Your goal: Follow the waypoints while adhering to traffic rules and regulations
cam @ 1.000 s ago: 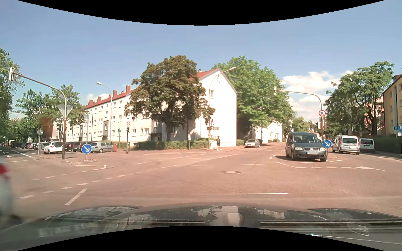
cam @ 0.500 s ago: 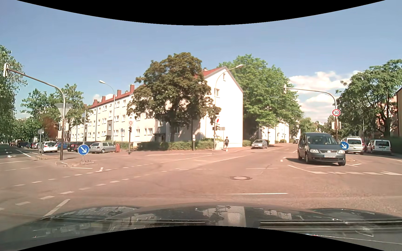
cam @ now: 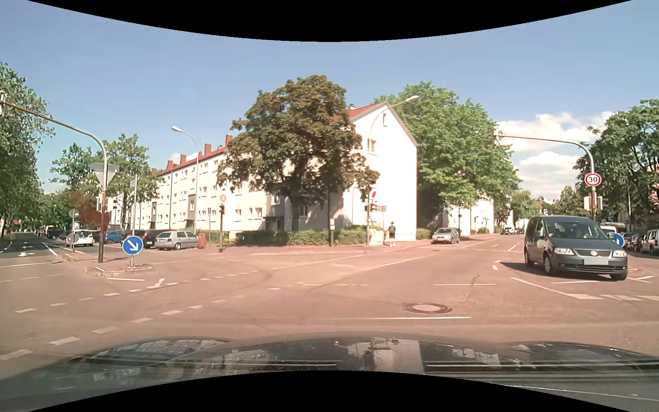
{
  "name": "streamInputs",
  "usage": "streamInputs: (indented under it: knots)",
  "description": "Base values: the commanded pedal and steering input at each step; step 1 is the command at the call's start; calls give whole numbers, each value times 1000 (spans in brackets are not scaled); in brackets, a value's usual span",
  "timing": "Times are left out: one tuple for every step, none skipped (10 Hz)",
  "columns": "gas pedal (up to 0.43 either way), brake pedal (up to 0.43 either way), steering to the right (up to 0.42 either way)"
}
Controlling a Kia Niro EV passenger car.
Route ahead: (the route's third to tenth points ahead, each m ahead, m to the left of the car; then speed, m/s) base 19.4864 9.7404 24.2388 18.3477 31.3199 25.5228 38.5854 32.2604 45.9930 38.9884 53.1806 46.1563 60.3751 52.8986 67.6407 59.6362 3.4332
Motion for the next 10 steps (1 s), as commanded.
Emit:
streamInputs:
  knots:
    - [370,0,-156]
    - [370,0,-156]
    - [370,0,-157]
    - [358,0,-160]
    - [339,0,-166]
    - [331,0,-171]
    - [319,0,-173]
    - [311,0,-174]
    - [299,0,-175]
    - [268,0,-183]
